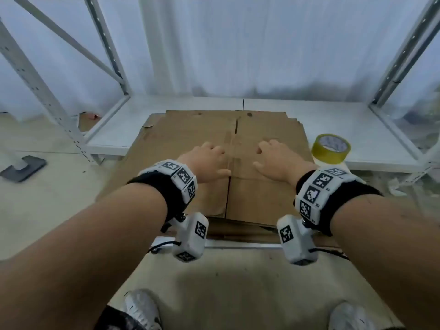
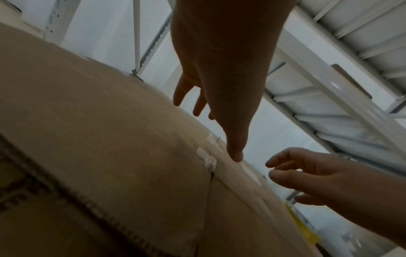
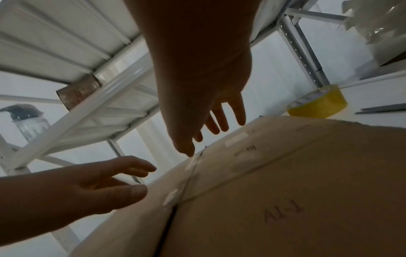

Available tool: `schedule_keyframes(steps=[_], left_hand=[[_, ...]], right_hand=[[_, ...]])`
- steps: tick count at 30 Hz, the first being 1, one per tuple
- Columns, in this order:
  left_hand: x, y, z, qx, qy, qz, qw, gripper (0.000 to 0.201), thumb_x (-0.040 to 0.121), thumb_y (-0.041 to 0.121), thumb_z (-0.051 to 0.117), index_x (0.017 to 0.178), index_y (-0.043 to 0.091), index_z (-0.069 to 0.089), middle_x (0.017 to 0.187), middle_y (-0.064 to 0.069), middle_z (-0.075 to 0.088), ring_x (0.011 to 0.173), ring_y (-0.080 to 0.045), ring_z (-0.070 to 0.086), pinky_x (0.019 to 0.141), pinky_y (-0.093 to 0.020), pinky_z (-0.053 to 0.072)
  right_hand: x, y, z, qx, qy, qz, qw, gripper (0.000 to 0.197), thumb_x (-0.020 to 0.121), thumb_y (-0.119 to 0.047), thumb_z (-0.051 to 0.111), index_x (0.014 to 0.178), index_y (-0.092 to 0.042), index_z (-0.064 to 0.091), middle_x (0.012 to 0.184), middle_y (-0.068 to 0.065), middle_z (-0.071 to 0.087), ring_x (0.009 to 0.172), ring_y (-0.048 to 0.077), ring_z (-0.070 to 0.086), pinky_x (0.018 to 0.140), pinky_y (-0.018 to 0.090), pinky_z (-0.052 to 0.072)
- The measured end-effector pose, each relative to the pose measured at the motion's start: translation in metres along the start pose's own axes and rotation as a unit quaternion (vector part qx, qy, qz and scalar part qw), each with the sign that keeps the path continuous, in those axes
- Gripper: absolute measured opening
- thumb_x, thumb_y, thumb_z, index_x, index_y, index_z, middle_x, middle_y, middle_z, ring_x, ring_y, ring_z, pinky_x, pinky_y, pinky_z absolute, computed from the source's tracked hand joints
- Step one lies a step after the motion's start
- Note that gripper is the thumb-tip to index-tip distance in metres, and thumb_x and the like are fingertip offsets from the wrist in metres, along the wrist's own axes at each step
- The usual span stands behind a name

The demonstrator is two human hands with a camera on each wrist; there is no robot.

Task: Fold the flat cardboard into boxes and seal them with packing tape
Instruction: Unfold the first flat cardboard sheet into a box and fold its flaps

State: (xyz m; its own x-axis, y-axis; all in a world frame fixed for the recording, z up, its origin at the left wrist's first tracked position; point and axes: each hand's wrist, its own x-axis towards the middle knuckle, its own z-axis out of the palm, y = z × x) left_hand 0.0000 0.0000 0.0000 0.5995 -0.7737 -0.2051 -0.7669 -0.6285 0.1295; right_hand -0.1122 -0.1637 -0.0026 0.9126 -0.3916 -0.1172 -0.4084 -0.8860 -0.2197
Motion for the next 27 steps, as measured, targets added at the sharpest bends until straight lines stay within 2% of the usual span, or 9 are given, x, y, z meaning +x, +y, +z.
schedule_keyframes(steps=[4,9,13,17,19,22,25,27], left_hand=[[0.016,-0.002,0.025,-0.014,-0.068,-0.067,0.995,0.08,0.085,0.068,0.049,0.148,0.026,0.025,0.15,-0.01,0.029,0.133,-0.034,0.036,0.104,-0.051,0.039],[0.029,0.002,0.038,0.016,-0.11,-0.095,0.989,0.086,0.084,0.07,0.049,0.151,0.029,0.016,0.157,-0.013,0.014,0.142,-0.039,0.019,0.109,-0.054,0.032],[0.028,0.004,0.039,0.032,-0.124,-0.103,0.986,0.083,0.086,0.069,0.047,0.151,0.027,0.017,0.157,-0.015,0.013,0.14,-0.041,0.023,0.107,-0.051,0.035],[0.022,-0.001,0.035,0.035,-0.129,-0.09,0.987,0.092,0.081,0.073,0.049,0.152,0.027,0.013,0.157,-0.017,0.012,0.14,-0.039,0.024,0.109,-0.049,0.034],[0.017,-0.002,0.039,0.027,-0.136,-0.099,0.985,0.102,0.075,0.079,0.051,0.153,0.029,0.007,0.159,-0.017,0.003,0.144,-0.04,0.014,0.111,-0.052,0.03],[0.011,0.001,0.046,0.026,-0.15,-0.11,0.982,0.111,0.069,0.084,0.05,0.152,0.034,-0.005,0.16,-0.012,-0.011,0.146,-0.04,-0.003,0.114,-0.058,0.018],[0.007,0.001,0.045,0.016,-0.138,-0.111,0.984,0.1,0.077,0.078,0.05,0.153,0.032,0.003,0.161,-0.012,-0.004,0.146,-0.04,0.002,0.114,-0.056,0.023],[0.006,0.004,0.045,0.026,-0.125,-0.108,0.986,0.089,0.082,0.072,0.049,0.152,0.027,0.015,0.158,-0.016,0.009,0.143,-0.04,0.015,0.11,-0.054,0.032]], right_hand=[[0.009,0.009,0.021,-0.023,-0.085,0.061,0.994,0.059,0.095,-0.051,0.047,0.144,-0.019,0.035,0.146,0.014,0.034,0.133,0.037,0.034,0.107,0.053,0.036],[0.012,0.014,0.037,-0.052,-0.155,0.076,0.984,0.075,0.093,-0.063,0.043,0.154,-0.03,0.014,0.161,0.007,0.011,0.145,0.036,0.015,0.113,0.06,0.024],[0.013,0.016,0.043,-0.066,-0.185,0.086,0.977,0.077,0.094,-0.065,0.039,0.154,-0.035,0.002,0.163,0.003,-0.004,0.148,0.034,0.003,0.114,0.062,0.019],[0.016,0.019,0.035,-0.089,-0.214,0.066,0.971,0.08,0.094,-0.062,0.043,0.155,-0.032,0.001,0.163,0.007,-0.002,0.147,0.035,0.013,0.116,0.052,0.023],[0.015,0.019,0.033,-0.088,-0.223,0.065,0.969,0.087,0.091,-0.064,0.048,0.155,-0.031,0.001,0.163,0.008,-0.001,0.147,0.035,0.016,0.116,0.052,0.025],[0.011,0.017,0.035,-0.087,-0.228,0.072,0.967,0.098,0.084,-0.071,0.052,0.155,-0.03,-0.002,0.163,0.007,-0.003,0.148,0.036,0.009,0.115,0.056,0.023],[0.004,0.016,0.04,-0.077,-0.208,0.068,0.973,0.101,0.081,-0.074,0.052,0.155,-0.029,0.0,0.163,0.007,-0.003,0.148,0.037,0.006,0.115,0.058,0.022],[-0.001,0.017,0.044,-0.064,-0.166,0.064,0.982,0.1,0.078,-0.077,0.052,0.155,-0.03,0.008,0.162,0.006,0.006,0.146,0.037,0.012,0.112,0.059,0.027]])
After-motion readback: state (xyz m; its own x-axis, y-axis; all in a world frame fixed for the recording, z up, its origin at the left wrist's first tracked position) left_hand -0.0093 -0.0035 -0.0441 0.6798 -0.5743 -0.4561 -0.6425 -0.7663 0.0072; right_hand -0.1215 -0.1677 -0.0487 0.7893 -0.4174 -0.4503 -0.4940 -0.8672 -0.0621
